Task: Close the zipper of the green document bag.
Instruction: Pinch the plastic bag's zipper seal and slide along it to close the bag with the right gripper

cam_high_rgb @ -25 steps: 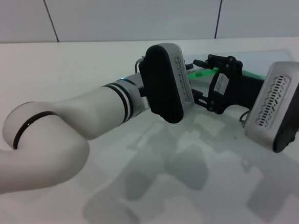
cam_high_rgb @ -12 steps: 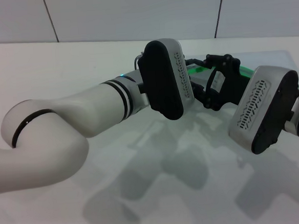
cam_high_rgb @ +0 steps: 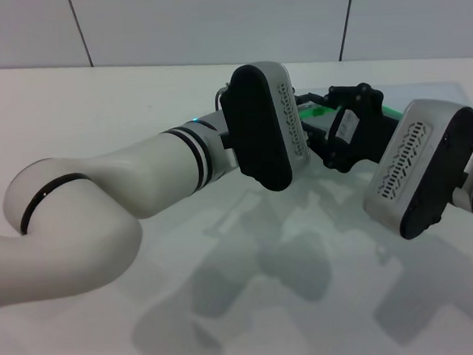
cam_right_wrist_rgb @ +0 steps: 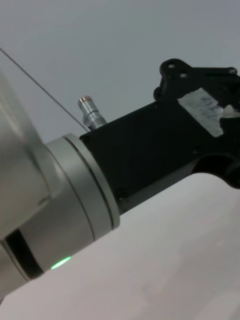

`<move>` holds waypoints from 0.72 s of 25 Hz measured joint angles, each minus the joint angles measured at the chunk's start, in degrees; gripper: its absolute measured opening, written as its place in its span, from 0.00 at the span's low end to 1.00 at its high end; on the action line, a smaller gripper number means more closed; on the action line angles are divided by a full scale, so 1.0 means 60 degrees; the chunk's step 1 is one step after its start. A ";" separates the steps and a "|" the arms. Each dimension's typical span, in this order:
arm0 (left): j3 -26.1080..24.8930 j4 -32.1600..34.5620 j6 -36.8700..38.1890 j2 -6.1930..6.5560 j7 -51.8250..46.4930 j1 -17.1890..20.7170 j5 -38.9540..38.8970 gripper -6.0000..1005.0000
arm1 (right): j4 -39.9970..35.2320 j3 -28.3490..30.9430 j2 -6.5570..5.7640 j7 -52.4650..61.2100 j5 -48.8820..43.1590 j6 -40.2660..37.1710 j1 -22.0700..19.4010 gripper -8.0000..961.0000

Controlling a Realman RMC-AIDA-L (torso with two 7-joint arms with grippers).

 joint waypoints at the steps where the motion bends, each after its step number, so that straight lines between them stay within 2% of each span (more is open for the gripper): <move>1: 0.0000 -0.0008 0.0000 0.0000 0.0000 0.0000 0.0000 0.09 | 0.0001 0.0007 0.0000 -0.0001 0.0000 0.0000 0.0000 0.40; 18: -0.0005 -0.0028 0.0011 0.0007 0.0055 0.0017 0.0001 0.10 | 0.0016 0.0012 -0.0005 -0.0006 -0.0006 0.0173 -0.0009 0.35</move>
